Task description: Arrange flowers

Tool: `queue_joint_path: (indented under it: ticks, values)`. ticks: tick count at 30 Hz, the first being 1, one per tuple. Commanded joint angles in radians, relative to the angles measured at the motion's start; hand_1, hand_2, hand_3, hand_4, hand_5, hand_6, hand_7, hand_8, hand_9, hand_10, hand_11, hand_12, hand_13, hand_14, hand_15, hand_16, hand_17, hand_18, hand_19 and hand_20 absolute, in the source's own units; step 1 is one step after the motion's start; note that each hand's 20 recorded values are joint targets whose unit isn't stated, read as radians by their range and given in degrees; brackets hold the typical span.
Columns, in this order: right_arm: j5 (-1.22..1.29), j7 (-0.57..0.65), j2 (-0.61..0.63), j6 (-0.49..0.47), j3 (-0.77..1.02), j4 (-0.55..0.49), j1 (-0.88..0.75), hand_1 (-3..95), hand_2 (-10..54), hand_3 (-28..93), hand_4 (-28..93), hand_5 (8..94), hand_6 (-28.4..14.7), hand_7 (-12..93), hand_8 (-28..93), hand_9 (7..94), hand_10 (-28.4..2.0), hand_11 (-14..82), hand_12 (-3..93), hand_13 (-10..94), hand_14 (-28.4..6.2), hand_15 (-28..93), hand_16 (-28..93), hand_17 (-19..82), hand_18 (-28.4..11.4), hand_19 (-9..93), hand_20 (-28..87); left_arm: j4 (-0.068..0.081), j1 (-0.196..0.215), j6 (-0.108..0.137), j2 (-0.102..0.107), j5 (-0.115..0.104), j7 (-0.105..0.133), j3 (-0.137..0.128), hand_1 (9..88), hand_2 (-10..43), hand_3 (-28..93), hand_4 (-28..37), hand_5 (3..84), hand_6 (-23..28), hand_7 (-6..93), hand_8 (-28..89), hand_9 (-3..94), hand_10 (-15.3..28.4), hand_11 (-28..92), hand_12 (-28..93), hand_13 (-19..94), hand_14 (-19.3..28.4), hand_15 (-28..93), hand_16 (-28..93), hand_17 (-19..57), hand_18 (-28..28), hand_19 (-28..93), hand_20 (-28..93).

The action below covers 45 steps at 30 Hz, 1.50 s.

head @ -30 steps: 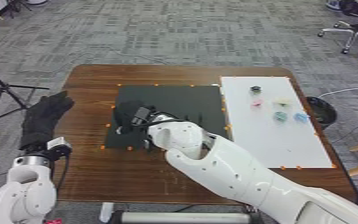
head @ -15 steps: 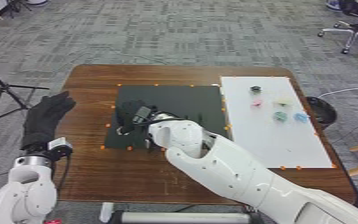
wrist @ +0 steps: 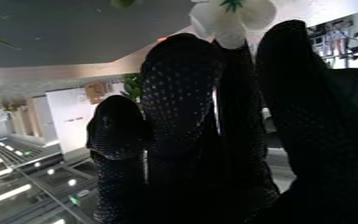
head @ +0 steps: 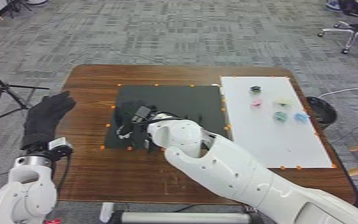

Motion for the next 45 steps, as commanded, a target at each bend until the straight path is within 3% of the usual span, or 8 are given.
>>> queue_joint_path:
  ticks: [1,9,15,21,26,28,32,45]
  values:
    - [0.016,0.019,-0.002,0.021,-0.004,-0.010,0.040,48.7,-6.9,58,-14,62.2,2.8,14,0,67.7,-11.9,9.1,12.5,87,-3.0,49,34,52,-15.7,93,49,-0.008,0.000,-0.010,-0.005,0.006,-0.003,0.001,20.9,12.3,69,-28.3,51.0,3.5,14.0,-7,49.6,15.0,20,12,38,18.2,22,0,7.7,11.9,8,19]
    - [0.106,0.044,0.088,0.081,-0.034,-0.088,0.127,46.1,-7.2,61,-14,59.0,3.5,14,-9,65.5,-12.4,8.8,12.2,88,-3.1,49,33,52,-15.7,93,48,-0.017,0.014,-0.002,-0.006,0.006,-0.005,-0.010,21.2,11.3,69,-28.3,50.8,3.4,14.0,-7,49.5,15.1,20,12,38,18.2,22,0,7.6,12.0,8,19]
    - [0.206,0.055,0.281,0.119,0.039,-0.268,0.169,42.3,-9.4,62,-14,58.5,1.2,13,-8,63.6,-12.9,8.7,13.5,82,-5.5,45,33,47,-17.8,87,49,-0.033,0.035,-0.005,-0.012,0.008,0.000,-0.022,21.5,9.9,70,-28.3,50.8,3.5,14.1,-7,49.5,15.1,20,12,38,18.2,22,0,7.6,12.0,9,19]
    - [0.219,0.063,0.495,0.144,0.180,-0.406,0.112,37.6,-9.5,63,-15,55.5,-1.5,11,-7,59.3,-14.6,7.9,15.1,68,-12.1,38,30,32,-21.2,68,50,-0.042,0.056,-0.007,-0.024,0.012,-0.003,-0.037,22.5,8.1,70,-28.3,50.8,3.5,14.0,-7,49.5,15.1,20,12,38,18.1,22,0,7.6,12.0,9,19]
    - [0.223,0.085,0.623,0.154,0.352,-0.461,-0.015,35.9,-9.5,62,-15,54.2,-2.2,10,-6,57.1,-15.1,7.7,15.6,65,-13.1,37,30,30,-21.6,65,50,-0.053,0.072,-0.008,-0.032,0.028,-0.005,-0.048,23.9,6.4,70,-28.3,50.7,3.5,14.0,-7,49.4,15.1,20,12,38,18.2,22,0,7.6,12.0,9,19]
    - [0.208,0.106,0.663,0.170,0.433,-0.486,-0.100,35.8,-9.5,62,-15,54.3,-2.2,10,-6,57.2,-15.1,7.7,15.6,65,-13.2,37,30,30,-21.6,65,50,-0.057,0.076,-0.011,-0.036,0.045,-0.008,-0.053,24.4,5.8,70,-28.3,50.7,3.5,14.0,-7,49.4,15.0,20,12,38,18.1,22,0,7.6,12.0,9,19]
    - [0.197,0.146,0.685,0.198,0.563,-0.481,-0.242,36.3,-9.5,62,-15,56.2,-2.1,11,-6,61.5,-13.7,8.7,15.7,68,-12.5,36,30,31,-21.8,66,51,-0.069,0.087,-0.016,-0.043,0.063,-0.008,-0.064,25.2,5.4,70,-28.3,50.8,3.4,14.1,-7,49.4,14.9,20,12,38,18.1,22,0,7.5,12.0,9,19]
    - [0.107,0.217,0.666,0.210,0.756,-0.372,-0.532,39.0,-9.5,61,-14,61.2,-1.8,13,-7,68.2,-13.6,12.1,16.6,74,-11.2,43,32,34,-22.2,73,54,-0.085,0.109,-0.020,-0.056,0.063,-0.010,-0.077,25.4,5.2,70,-28.3,50.8,3.3,14.2,-7,49.4,14.8,21,12,38,18.2,22,0,7.4,11.9,9,19]
